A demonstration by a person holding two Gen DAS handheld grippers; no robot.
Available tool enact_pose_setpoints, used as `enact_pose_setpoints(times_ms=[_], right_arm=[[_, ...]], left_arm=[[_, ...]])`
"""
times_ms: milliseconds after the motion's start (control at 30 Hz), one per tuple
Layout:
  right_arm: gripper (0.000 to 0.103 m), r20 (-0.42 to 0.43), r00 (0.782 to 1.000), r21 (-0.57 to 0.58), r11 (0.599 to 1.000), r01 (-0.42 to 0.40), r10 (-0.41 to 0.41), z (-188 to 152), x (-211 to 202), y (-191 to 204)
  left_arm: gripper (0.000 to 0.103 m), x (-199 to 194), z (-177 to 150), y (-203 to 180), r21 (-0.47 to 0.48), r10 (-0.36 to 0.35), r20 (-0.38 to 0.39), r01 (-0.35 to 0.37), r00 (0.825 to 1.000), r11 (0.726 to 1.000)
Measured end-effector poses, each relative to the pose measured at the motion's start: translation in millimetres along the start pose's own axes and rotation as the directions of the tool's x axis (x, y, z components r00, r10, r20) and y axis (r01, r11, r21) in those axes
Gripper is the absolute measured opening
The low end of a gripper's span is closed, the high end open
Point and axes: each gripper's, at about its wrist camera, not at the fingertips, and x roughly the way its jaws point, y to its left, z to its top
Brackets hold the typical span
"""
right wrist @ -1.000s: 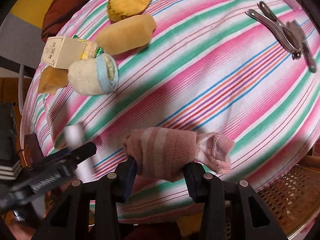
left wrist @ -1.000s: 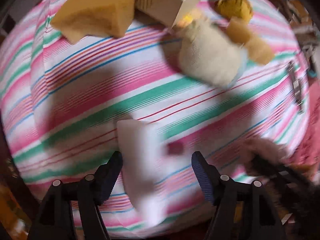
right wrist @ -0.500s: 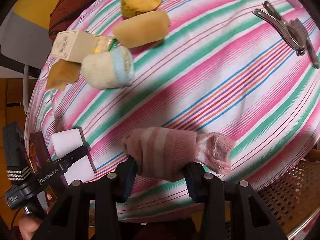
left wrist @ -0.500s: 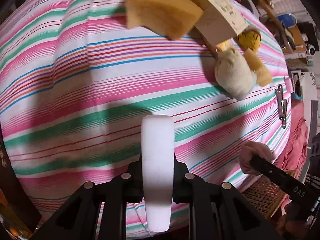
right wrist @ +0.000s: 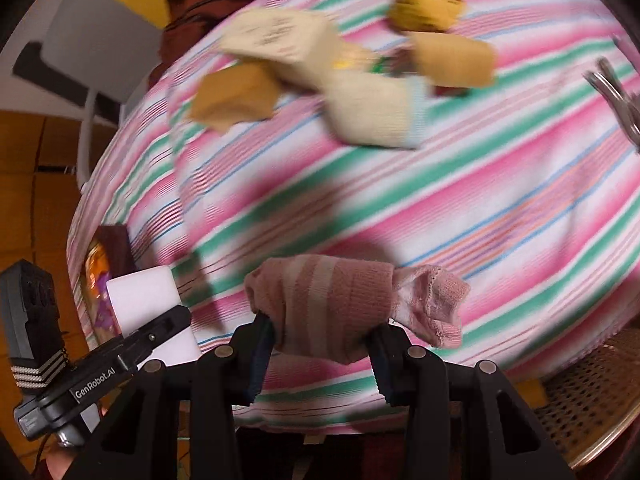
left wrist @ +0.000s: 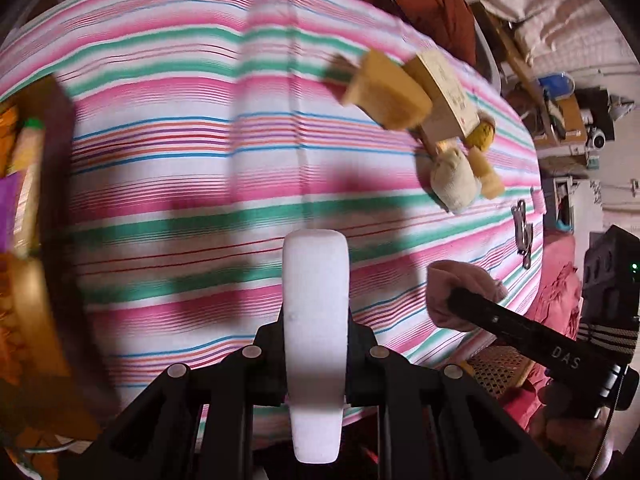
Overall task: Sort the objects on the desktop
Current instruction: 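Carry the white block and pink sock to the gold tray and release both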
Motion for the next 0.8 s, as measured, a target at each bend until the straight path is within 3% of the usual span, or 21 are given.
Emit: enact_pose_setpoints(times_ms=[300,400,567,633,800], right_arm=[[0.044,-0.046,0.997,-0.165,0.984,-0.063,0.056,-20.1,29.5,117.0],[0.044,-0.062,0.996,-0.225,0.971,-0.081,0.068,-26.5,26.0,149.3],[0.044,-0.096,0.993,-0.320,0.942,-0.099,0.072,-40.6,36.7,207.8],[0.044,-0.107,0.992,-0.350,0.931,-0.103,0.070,-42.3,62.4,240.2],[0.045,-0.136,0.989,-0.459,0.882,-0.112,0.054,-48.4,75.1,290.2]], left_arm=[[0.018,-28.2,-30.2,62.7,-0.132,0.002,0.092,0.011,0.996,0.991],[0.018,-56.4,-38.5,102.1,-0.183,0.010,0.119,0.012,0.993,0.983],[0.018,-82.7,-49.5,157.4,-0.262,0.021,0.156,0.020,0.988,0.965],[0.018,-92.1,-51.0,177.8,-0.294,0.029,0.171,0.023,0.985,0.955],[0.018,-107.1,-46.6,213.2,-0.323,0.048,0.190,0.016,0.981,0.946]])
